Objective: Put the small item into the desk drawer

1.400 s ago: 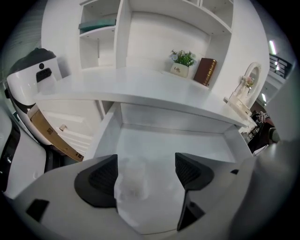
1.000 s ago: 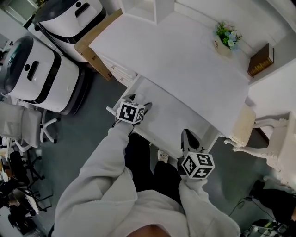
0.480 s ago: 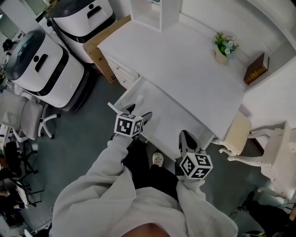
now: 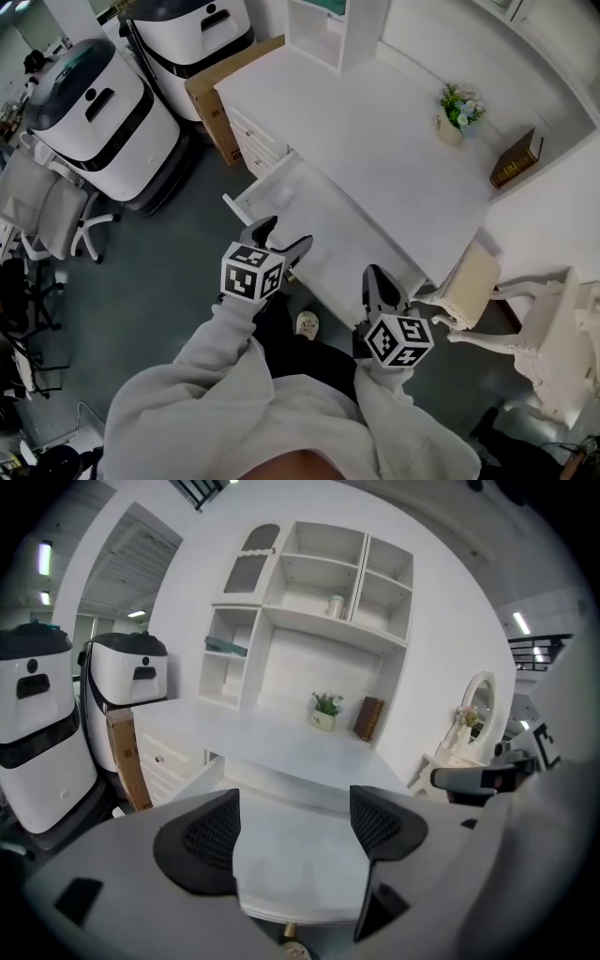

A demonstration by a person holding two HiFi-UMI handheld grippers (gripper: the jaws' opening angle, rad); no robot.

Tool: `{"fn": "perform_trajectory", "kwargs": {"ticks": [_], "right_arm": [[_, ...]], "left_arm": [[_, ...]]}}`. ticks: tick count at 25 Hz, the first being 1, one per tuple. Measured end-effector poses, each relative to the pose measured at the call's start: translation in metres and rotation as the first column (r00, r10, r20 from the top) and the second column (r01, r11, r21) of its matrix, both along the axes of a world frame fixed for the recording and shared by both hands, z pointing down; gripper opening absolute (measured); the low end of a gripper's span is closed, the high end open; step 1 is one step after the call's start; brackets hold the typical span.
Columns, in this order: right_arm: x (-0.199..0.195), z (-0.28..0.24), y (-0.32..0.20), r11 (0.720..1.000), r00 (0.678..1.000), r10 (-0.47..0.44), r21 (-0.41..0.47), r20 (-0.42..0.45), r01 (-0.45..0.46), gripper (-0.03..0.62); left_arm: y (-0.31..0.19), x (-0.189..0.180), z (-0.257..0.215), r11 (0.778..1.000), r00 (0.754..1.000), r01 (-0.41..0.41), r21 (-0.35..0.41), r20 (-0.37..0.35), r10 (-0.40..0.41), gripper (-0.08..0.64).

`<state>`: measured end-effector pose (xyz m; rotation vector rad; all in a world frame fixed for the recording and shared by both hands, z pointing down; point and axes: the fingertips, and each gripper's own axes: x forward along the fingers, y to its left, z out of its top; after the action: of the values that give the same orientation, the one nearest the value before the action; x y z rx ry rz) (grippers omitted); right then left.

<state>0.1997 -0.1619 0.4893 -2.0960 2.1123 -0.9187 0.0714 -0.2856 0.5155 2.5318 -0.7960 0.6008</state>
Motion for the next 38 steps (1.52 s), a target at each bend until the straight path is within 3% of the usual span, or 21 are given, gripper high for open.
{"fn": "perform_trajectory", "kwargs": {"ticks": [6, 11, 17, 20, 26, 38], "right_arm": [[0.003, -0.026, 0.0, 0.998, 0.998, -0.04, 0.051, -0.055, 0.043, 0.038], [0.001, -0.042, -0.004, 0.994, 0.992, -0.065, 0.085, -0.11, 0.074, 0.038], [-0.01, -0.054, -0.012, 0.984, 0.982, -0.118, 0.115, -0.147, 0.136, 0.038], [-0.014, -0.058, -0.018, 0.978, 0.977, -0.14, 0.13, -0.16, 0.162, 0.038], [-0.024, -0.063, -0.02, 0.967, 0.964, -0.171, 0.151, -0.203, 0.203, 0.037], [-0.023, -0.057, -0.018, 0.972, 0.967, -0.159, 0.138, -0.2, 0.189, 0.037]], "left_arm": [[0.019, -0.009, -0.054, 0.995, 0.991, 0.028, 0.099, -0.135, -0.015, 0.379], [0.03, -0.035, -0.081, 0.976, 0.987, 0.076, 0.205, -0.155, -0.044, 0.367], [0.035, -0.068, -0.095, 0.939, 0.968, 0.206, 0.277, -0.195, -0.155, 0.08], [0.037, -0.078, -0.097, 0.929, 0.959, 0.245, 0.278, -0.208, -0.19, 0.018], [0.039, -0.09, -0.098, 0.925, 0.951, 0.274, 0.263, -0.216, -0.22, 0.015], [0.043, -0.086, -0.091, 0.933, 0.957, 0.251, 0.26, -0.209, -0.199, 0.015]]}}
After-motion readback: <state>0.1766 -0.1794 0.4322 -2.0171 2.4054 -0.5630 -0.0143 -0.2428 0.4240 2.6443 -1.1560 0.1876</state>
